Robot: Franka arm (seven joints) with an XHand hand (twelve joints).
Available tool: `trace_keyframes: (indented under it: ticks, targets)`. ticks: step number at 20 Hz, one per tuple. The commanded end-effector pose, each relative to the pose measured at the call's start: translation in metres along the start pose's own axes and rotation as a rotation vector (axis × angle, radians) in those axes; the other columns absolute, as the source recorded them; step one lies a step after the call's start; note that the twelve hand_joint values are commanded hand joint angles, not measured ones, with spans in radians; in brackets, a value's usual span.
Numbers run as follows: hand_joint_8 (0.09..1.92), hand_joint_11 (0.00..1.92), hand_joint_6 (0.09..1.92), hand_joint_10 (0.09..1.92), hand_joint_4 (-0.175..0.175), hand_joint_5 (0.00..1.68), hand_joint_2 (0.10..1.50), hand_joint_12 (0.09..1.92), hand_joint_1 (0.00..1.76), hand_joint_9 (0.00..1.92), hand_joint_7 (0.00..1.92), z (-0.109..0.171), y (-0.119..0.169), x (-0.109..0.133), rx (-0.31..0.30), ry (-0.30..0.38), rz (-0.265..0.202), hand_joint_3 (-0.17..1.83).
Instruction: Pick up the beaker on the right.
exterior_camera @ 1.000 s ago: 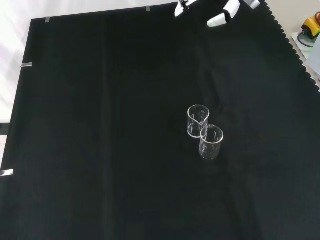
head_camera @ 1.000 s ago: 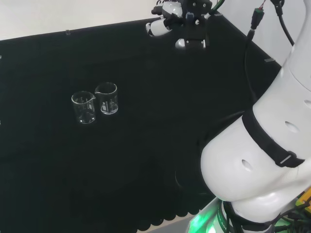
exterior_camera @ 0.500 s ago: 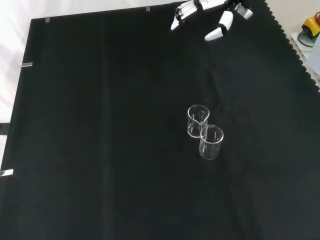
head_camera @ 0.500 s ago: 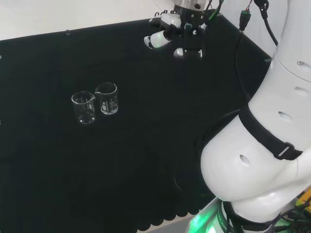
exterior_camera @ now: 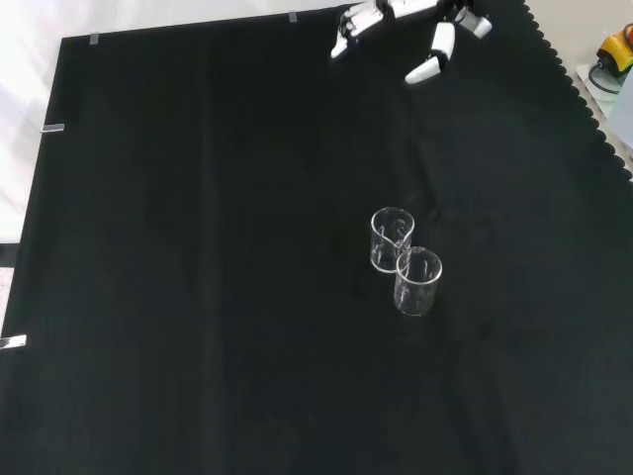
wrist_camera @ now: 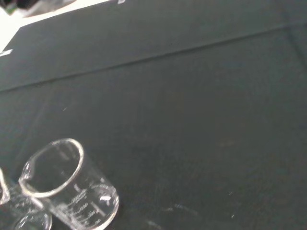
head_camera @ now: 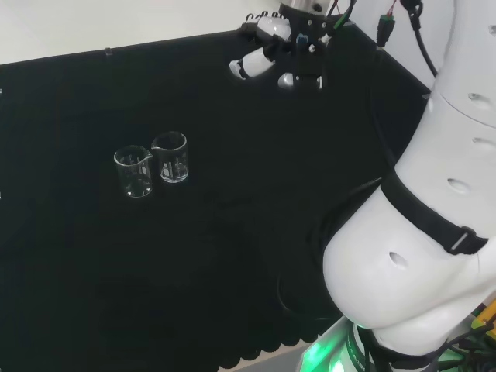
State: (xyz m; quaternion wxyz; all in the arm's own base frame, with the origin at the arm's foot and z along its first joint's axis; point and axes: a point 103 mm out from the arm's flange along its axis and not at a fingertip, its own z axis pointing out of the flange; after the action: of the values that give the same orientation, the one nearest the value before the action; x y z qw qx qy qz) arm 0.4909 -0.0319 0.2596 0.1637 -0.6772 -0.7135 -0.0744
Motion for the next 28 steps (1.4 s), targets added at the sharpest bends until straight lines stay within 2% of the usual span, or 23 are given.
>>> trace_keyframes:
  ticks: [1, 21, 28]
  targets:
    - [0.62, 0.00, 0.09, 0.68, -0.069, 0.27, 0.51, 1.10, 0.72, 0.25, 0.16, 0.063, 0.020, -0.003, 0.075, 0.130, -0.089, 0.97]
    - [0.63, 0.00, 0.09, 0.68, -0.070, 0.21, 0.45, 1.18, 0.73, 0.29, 0.19, 0.131, 0.031, 0.005, 0.145, 0.284, -0.275, 0.99]
    - [0.65, 0.00, 0.09, 0.67, -0.068, 0.28, 0.41, 1.24, 0.76, 0.33, 0.25, 0.146, 0.041, 0.010, 0.157, 0.317, -0.332, 1.01]
